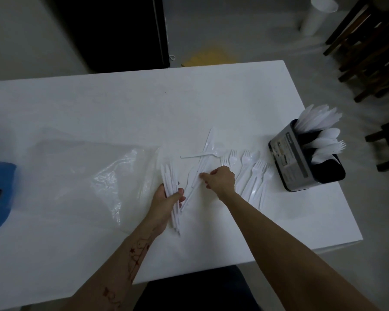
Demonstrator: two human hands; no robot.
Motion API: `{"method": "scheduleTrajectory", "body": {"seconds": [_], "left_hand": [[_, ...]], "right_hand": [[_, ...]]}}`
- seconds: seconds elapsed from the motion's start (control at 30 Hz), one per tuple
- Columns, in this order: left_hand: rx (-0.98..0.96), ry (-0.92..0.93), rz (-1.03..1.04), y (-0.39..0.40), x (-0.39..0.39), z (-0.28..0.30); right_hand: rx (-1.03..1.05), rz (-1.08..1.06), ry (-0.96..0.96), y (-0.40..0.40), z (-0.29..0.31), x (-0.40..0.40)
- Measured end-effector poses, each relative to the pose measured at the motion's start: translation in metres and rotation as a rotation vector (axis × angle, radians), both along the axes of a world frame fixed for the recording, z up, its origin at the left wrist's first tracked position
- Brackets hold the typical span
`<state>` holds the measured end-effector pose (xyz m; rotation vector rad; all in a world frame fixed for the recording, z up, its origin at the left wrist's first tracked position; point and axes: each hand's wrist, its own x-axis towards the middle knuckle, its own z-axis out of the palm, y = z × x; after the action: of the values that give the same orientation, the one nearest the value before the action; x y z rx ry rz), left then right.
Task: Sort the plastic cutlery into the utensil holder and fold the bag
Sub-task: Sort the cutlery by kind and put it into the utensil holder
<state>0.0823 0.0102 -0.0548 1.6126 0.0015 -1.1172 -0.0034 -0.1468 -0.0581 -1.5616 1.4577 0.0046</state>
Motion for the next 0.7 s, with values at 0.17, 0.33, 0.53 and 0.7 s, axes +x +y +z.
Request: {"method": "scheduleTrajectory", "body": {"seconds": [0.17, 0.33, 0.53, 0.7], "left_hand": [[-0.04, 0.054, 0.049, 0.001, 0.0, 0.0], [-0.068, 0.104, -0.098, 0.001, 0.002, 0.008], [-0.051, 0.06, -0.018, 0.013, 0.005, 0.006], [-0.06, 0.069, 0.004, 0.023, 0.012, 0.004]], "right_hand": [[0.249, -0.106, -0.154, -0.01, 0.011, -0.011], [0.33, -0.06, -0.293, -0.006, 0.021, -0.004], [-0.089, -0.006, -0.062, 0.017, 0.007, 0.014], [-0.136, -0.041, 0.07, 0.024, -0.002, 0.008]]}}
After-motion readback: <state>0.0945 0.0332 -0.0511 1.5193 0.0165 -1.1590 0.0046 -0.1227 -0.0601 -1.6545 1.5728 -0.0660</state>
